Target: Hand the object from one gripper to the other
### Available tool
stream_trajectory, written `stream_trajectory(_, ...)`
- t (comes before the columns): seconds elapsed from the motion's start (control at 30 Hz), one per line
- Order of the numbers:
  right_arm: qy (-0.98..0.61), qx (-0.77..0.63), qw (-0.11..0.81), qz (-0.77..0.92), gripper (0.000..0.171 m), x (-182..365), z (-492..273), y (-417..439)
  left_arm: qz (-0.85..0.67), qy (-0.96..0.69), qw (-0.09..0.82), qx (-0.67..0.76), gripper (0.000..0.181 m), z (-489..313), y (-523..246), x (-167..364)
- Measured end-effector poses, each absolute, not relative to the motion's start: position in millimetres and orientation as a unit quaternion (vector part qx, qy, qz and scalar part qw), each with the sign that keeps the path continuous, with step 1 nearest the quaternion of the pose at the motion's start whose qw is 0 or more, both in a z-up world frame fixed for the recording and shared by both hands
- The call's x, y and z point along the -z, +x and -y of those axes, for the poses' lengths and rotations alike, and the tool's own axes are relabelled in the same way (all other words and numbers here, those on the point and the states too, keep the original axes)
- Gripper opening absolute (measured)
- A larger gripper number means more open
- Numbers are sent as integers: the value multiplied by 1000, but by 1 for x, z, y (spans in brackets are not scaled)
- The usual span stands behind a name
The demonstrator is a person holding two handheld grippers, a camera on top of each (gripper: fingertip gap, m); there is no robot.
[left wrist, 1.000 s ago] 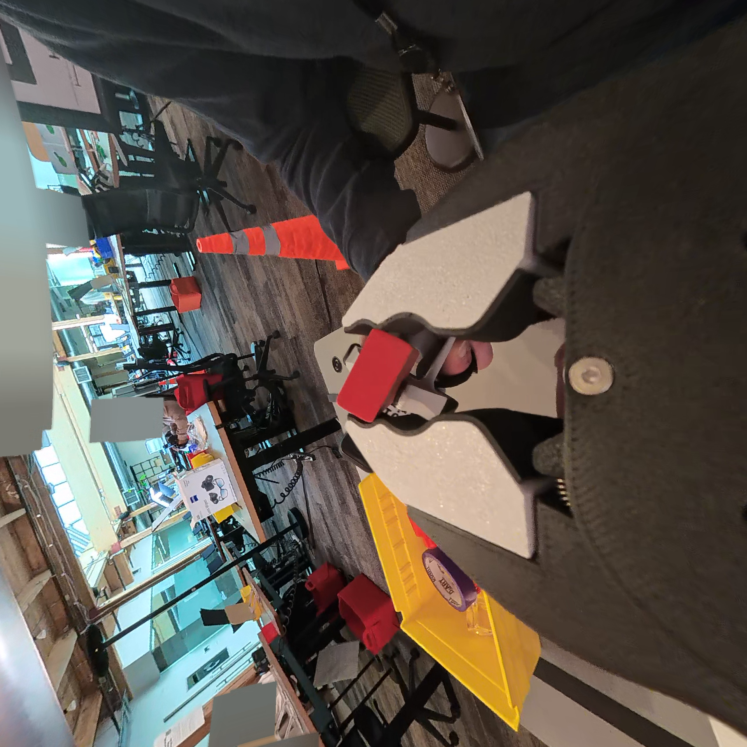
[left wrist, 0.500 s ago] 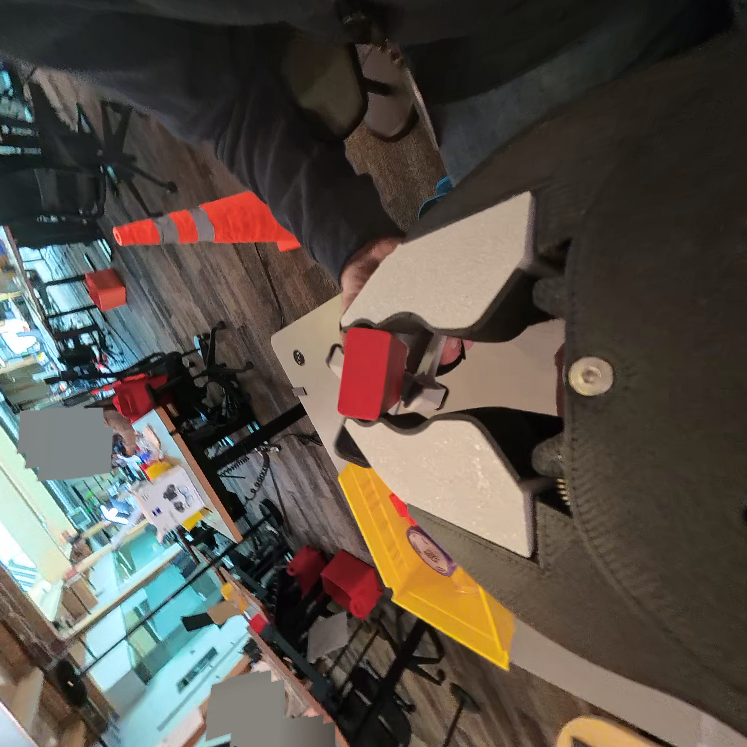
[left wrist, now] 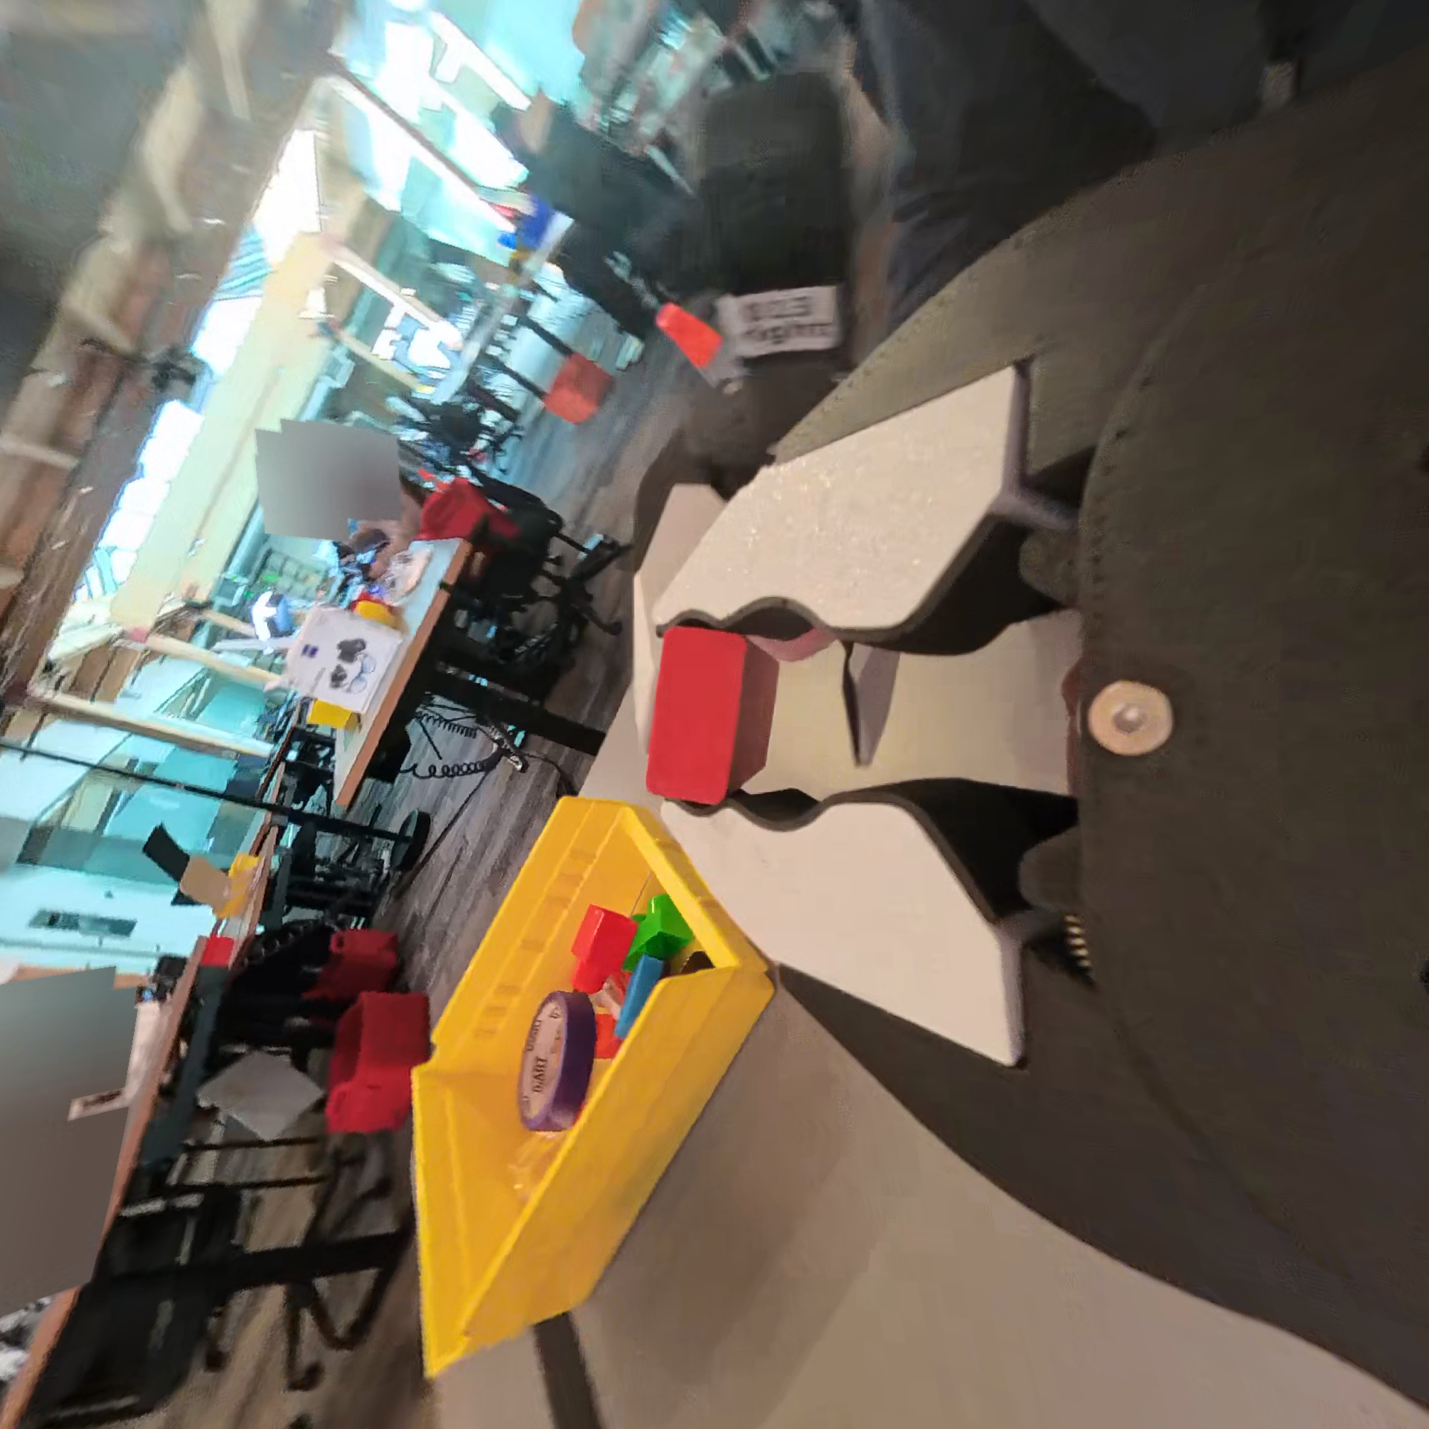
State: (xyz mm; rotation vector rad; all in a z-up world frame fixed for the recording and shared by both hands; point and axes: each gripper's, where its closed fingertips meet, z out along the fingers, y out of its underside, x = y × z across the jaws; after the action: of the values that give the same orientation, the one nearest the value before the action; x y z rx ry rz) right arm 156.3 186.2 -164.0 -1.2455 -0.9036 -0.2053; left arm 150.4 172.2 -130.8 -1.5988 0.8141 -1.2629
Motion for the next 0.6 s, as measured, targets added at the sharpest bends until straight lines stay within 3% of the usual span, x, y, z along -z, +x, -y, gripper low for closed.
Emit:
stream_trajectory(0.13,-513,260,683,450,51,160,-197,154,-233,-668,411,575,35,-181,153,140)
stream_trajectory(0.4,-475,316,665,482,32,167,-208,146,-115,-680,356,631,36,-191,156,158)
stream_trajectory(0.6,-450,346,675,472,42,168,-213,145,-60,-675,343,651,35,-197,157,160)
